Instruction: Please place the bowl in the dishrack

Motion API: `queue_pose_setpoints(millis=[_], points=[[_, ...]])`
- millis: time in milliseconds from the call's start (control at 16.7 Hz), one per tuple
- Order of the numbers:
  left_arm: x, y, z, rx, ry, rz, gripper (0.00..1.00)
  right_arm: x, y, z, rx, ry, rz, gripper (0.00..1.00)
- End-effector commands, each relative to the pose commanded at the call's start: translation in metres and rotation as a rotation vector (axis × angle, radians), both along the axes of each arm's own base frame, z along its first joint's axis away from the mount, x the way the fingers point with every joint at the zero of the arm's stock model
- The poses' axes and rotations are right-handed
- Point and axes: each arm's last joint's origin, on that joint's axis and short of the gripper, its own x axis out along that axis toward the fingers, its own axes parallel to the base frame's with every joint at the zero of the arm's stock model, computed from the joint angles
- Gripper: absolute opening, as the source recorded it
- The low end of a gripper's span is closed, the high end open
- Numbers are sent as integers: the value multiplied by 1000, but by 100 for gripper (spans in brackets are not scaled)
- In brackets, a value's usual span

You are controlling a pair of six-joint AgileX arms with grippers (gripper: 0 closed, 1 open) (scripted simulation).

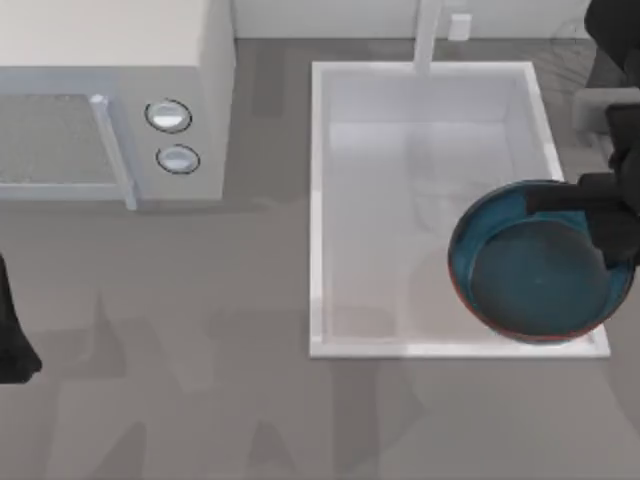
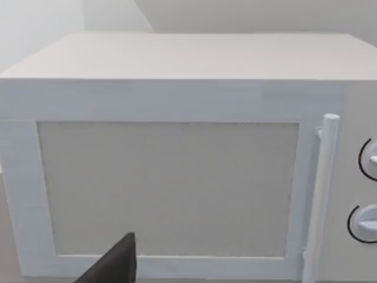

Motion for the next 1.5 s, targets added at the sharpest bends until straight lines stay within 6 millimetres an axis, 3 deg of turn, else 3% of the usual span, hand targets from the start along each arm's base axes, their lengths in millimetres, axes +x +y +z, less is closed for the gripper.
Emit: queue_pose_setpoints(millis=[180, 300, 600, 780, 960, 1200, 1500], points=[[0, 0, 0, 0, 0, 0, 100, -11, -5, 41, 10, -22, 2, 0], [0, 0, 0, 0, 0, 0, 100, -16, -7, 55, 16, -38, 4, 0], [0, 0, 0, 0, 0, 0, 100, -16, -6, 56, 18, -38, 6, 0], [0, 0, 0, 0, 0, 0, 100, -13, -20, 61, 75, -98, -20, 0], [0, 0, 0, 0, 0, 0, 100, -6, -50, 69, 182, -243, -77, 0], [0, 0, 0, 0, 0, 0, 100, -1, -107, 83, 302, -564, -143, 0], [0, 0, 0, 0, 0, 0, 100, -26, -181, 111, 262, -1075, -124, 0]])
